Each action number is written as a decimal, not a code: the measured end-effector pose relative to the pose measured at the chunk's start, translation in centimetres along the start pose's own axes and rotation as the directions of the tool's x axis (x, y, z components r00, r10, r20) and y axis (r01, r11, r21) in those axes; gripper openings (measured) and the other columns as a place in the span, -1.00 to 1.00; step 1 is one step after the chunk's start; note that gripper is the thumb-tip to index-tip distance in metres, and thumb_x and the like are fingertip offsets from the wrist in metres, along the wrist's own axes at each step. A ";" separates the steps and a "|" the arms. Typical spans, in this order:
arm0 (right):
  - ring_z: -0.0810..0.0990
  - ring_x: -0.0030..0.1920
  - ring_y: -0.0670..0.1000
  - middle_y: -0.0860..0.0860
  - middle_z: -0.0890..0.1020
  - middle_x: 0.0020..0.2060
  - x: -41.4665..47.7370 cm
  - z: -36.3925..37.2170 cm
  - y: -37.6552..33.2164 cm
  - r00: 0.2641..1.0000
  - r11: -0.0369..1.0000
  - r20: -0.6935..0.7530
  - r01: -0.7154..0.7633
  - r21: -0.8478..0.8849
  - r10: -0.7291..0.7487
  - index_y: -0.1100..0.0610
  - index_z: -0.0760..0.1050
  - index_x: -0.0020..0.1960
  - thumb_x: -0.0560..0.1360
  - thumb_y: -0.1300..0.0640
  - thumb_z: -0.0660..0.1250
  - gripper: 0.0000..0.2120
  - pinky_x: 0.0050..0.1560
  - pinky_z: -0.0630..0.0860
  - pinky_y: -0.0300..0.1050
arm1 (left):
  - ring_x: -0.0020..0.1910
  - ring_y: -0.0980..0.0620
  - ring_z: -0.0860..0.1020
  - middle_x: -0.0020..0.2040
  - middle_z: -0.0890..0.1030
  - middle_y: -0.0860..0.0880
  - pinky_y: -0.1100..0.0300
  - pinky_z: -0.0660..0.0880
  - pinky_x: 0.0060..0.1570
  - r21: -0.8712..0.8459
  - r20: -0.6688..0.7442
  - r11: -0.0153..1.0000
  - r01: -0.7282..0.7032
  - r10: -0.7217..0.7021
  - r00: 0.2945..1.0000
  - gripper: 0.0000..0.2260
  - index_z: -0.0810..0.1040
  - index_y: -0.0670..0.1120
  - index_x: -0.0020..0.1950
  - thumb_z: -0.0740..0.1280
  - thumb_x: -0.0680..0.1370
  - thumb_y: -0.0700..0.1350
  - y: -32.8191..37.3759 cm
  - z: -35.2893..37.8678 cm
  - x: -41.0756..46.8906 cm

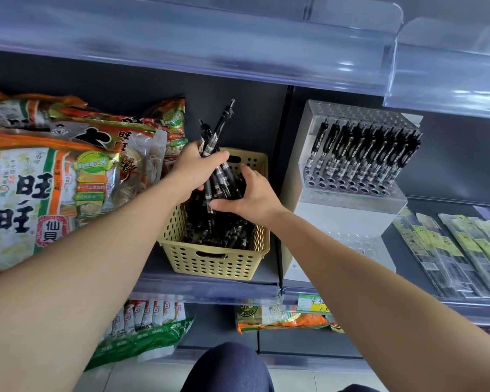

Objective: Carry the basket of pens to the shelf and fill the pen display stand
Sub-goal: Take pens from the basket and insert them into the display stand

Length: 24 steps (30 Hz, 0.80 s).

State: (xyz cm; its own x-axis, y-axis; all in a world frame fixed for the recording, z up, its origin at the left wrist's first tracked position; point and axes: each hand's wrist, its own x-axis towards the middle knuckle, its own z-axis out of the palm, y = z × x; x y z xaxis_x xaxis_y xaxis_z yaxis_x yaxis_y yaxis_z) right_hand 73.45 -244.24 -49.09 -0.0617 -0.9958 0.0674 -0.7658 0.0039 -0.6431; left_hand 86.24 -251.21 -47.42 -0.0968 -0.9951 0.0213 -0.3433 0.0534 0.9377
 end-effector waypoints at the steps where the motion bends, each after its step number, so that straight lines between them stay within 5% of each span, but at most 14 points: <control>1: 0.20 0.46 0.09 0.07 0.28 0.46 0.0 0.0 -0.1 1.000 0.998 -0.008 -0.002 -0.068 0.002 0.15 0.11 0.52 0.27 -0.30 0.47 0.03 0.44 0.21 0.04 | -0.23 0.04 0.47 -0.13 0.53 0.02 0.20 0.35 -0.38 -0.006 -0.012 1.000 0.013 -0.013 1.000 -0.81 0.45 0.03 -0.03 0.36 0.49 0.09 -0.1 0.1 0.1; 4: 0.29 0.38 0.12 0.09 0.35 0.36 0.1 0.1 -0.5 1.000 0.972 -0.015 -0.010 -0.234 0.007 0.14 0.22 0.46 0.22 -0.39 0.43 0.01 0.37 0.26 0.07 | -0.15 0.03 0.51 -0.11 0.55 0.03 0.19 0.34 -0.35 -0.050 -0.056 0.998 0.024 -0.027 0.998 -0.77 0.47 0.00 0.02 0.38 0.47 0.08 0.0 0.3 -0.2; 7: 0.39 0.27 0.11 0.09 0.38 0.25 0.3 0.4 -0.8 1.000 0.973 -0.013 -0.009 -0.232 0.006 0.13 0.28 0.38 0.25 -0.29 0.49 -0.12 0.29 0.38 0.04 | 0.02 -0.04 0.55 0.01 0.57 0.00 0.18 0.38 -0.30 -0.139 -0.102 0.989 0.050 -0.064 0.993 -0.67 0.48 -0.04 0.11 0.39 0.45 0.09 0.2 0.7 0.0; 13: 0.56 0.08 0.05 -0.01 0.58 0.06 0.8 0.5 -0.8 1.000 0.999 0.019 -0.025 0.049 0.024 0.09 0.35 0.24 0.36 0.06 0.47 -0.48 0.19 0.46 0.08 | -0.25 0.07 0.46 -0.13 0.53 0.05 0.20 0.33 -0.36 -0.280 -0.077 0.956 0.091 -0.117 0.990 -0.69 0.44 -0.04 0.06 0.42 0.46 0.09 0.7 1.0 -0.2; 19: 0.57 0.03 0.04 0.02 0.57 0.02 1.1 -0.1 -0.6 0.997 0.970 0.044 -0.072 0.232 0.064 0.10 0.37 0.20 0.46 0.11 0.40 -0.64 0.13 0.52 0.03 | -0.14 0.02 0.61 0.10 0.59 -0.01 0.19 0.52 -0.31 -0.368 -0.031 0.914 0.172 -0.197 0.980 -0.48 0.45 -0.03 0.20 0.36 0.42 0.31 0.5 1.1 -0.5; 21: 0.59 0.04 0.06 0.05 0.59 0.03 1.1 -0.1 -0.6 0.995 0.945 0.051 -0.094 0.314 0.082 0.11 0.38 0.18 0.47 0.14 0.39 -0.67 0.08 0.54 -0.02 | -0.12 0.01 0.64 0.19 0.54 -0.01 0.11 0.61 -0.16 -0.376 -0.020 0.903 0.208 -0.232 0.972 -0.34 0.36 -0.04 0.36 0.33 0.41 0.35 0.6 1.2 -0.6; 24: 0.57 0.08 0.02 0.06 0.59 0.08 1.0 -0.3 -0.8 0.994 0.874 0.054 -0.111 0.473 0.097 0.13 0.38 0.23 0.49 0.15 0.38 -0.65 -0.01 0.46 -0.21 | 0.11 -0.07 0.60 0.20 0.57 -0.02 -0.06 0.57 0.09 -0.430 -0.014 0.883 0.185 -0.212 0.977 -0.40 0.46 -0.03 0.30 0.33 0.42 0.33 0.5 1.2 -0.5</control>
State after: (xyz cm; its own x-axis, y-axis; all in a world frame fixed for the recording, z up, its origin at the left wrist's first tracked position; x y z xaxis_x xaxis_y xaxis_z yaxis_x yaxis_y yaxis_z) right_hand 73.78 -245.25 -48.29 -0.1009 -0.9942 -0.0362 -0.3596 0.0703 -0.9305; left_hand 85.02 -250.59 -47.36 -0.0088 -0.9849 -0.1726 0.0809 -0.1728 0.9816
